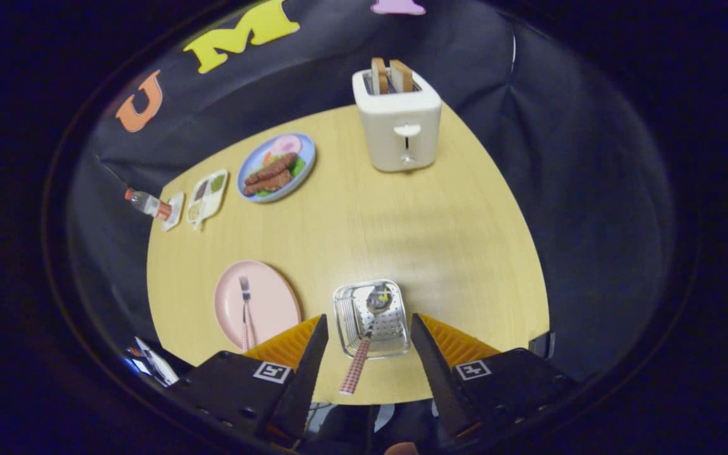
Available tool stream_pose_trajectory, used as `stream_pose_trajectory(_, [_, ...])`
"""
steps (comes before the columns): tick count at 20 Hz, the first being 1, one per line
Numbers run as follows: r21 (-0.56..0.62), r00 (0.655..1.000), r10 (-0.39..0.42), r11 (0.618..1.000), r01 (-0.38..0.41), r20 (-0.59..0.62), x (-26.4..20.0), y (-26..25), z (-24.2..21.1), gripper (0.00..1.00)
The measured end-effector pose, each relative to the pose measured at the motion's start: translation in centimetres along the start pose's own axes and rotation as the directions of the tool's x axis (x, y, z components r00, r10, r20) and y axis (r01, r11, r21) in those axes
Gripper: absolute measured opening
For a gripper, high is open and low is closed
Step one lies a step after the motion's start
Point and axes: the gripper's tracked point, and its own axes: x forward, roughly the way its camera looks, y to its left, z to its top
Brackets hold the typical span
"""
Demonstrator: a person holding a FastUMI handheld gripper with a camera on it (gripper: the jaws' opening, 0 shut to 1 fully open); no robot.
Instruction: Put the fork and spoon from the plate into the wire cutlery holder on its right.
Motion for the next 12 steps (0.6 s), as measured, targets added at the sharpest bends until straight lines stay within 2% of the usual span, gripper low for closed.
stream_pose_trajectory(2, [-0.032,0.991,0.025,0.999,-0.021,0.129,-1.1,1.9,0.5,0.82])
stream_pose_trajectory(3, [-0.055,0.982,0.039,0.998,-0.030,0.183,-1.7,3.1,0.5,0.87])
stream_pose_trajectory(6, [-0.119,0.951,0.087,0.991,-0.054,0.296,-3.0,7.1,-0.5,0.92])
stream_pose_trajectory(9, [-0.164,0.930,0.122,0.984,-0.068,0.346,-2.3,11.4,-3.5,0.93])
stream_pose_trajectory(12, [-0.190,0.932,0.146,0.978,-0.086,0.333,0.4,15.3,-7.0,0.93])
